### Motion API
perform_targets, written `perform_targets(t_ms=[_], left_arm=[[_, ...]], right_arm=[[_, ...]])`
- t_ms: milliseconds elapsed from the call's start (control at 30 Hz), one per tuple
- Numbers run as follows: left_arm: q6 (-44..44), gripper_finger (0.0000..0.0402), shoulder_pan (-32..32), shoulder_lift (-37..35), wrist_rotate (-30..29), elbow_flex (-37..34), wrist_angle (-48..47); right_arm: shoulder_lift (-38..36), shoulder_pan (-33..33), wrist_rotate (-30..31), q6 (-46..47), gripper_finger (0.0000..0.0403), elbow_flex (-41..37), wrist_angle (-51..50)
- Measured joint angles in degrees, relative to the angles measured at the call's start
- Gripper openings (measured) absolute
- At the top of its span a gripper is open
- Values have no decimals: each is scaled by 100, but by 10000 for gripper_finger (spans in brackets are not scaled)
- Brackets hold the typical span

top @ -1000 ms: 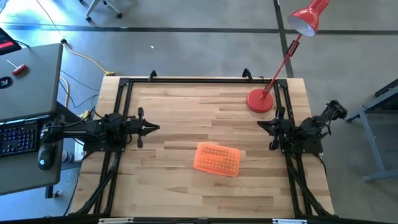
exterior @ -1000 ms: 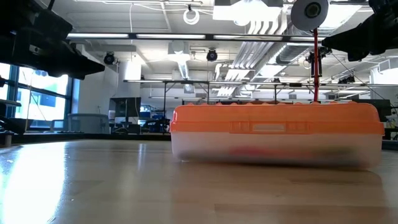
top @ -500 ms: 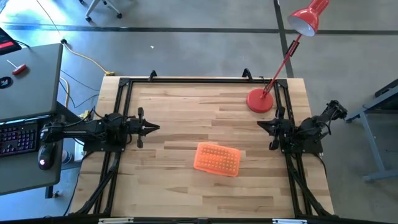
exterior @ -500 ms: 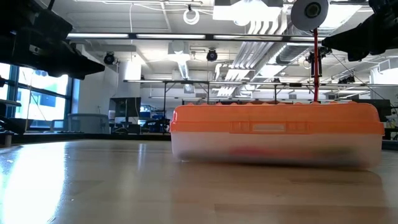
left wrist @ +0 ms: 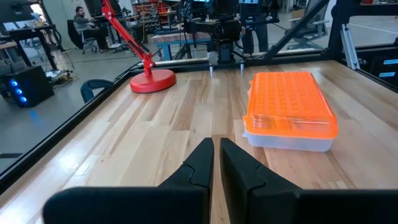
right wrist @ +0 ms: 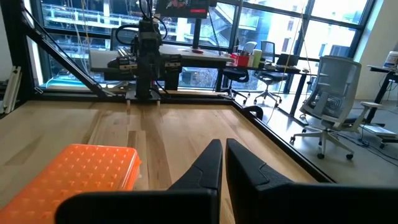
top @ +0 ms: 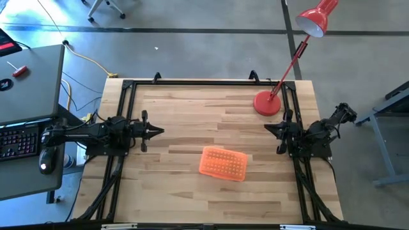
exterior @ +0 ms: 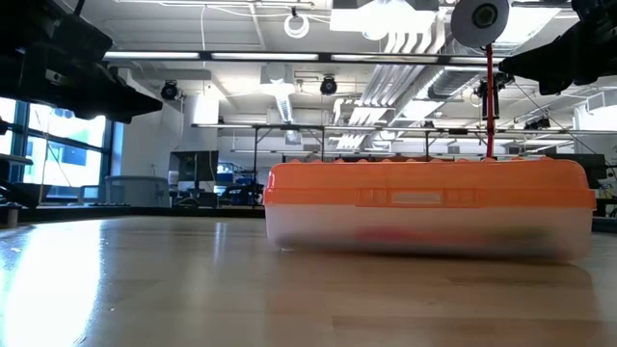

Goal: Pick & place school supplies into a supply box
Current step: Return to Home Position

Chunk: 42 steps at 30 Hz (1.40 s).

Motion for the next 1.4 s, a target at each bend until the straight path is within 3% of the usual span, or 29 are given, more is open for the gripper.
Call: perform_targets(t_ms=[1400], left_arm=[[-2,56,-161,58,-63,-4,22]], right_arm=[[-2,-2,1,-1,0,0,0]])
